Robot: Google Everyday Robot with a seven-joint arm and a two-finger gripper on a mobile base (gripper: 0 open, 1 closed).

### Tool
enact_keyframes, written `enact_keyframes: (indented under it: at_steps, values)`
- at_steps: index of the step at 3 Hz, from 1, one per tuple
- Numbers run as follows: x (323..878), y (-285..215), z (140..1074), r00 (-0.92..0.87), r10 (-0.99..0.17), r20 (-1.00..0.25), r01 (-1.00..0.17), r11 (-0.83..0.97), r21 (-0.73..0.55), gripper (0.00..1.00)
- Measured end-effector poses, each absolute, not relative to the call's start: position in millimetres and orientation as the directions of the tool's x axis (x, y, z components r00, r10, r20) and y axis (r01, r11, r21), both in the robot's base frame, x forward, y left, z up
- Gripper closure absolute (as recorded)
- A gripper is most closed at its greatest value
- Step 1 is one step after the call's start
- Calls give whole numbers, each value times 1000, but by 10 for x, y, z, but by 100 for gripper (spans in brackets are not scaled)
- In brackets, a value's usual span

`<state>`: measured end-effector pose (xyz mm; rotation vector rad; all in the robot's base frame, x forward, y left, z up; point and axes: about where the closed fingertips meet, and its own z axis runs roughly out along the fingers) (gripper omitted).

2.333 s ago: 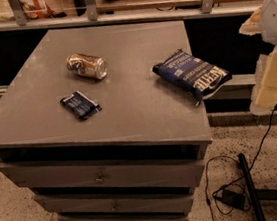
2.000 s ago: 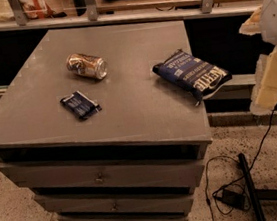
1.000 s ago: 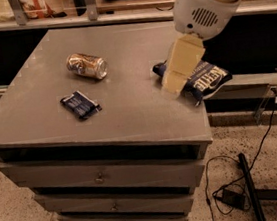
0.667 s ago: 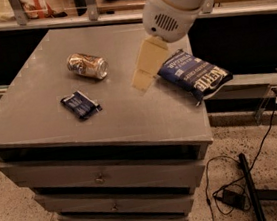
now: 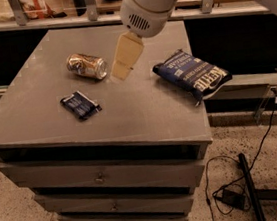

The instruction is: Place orange can upright

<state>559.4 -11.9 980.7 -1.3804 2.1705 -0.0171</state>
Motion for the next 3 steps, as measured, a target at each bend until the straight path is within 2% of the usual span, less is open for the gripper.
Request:
enact_keyframes:
  at_steps: [2, 3]
  values:
    - [5671, -53, 9804, -335, -835, -436, -819, 487, -304, 0]
    - [5985, 52, 9686, -383, -835, -395, -804, 512, -304, 0]
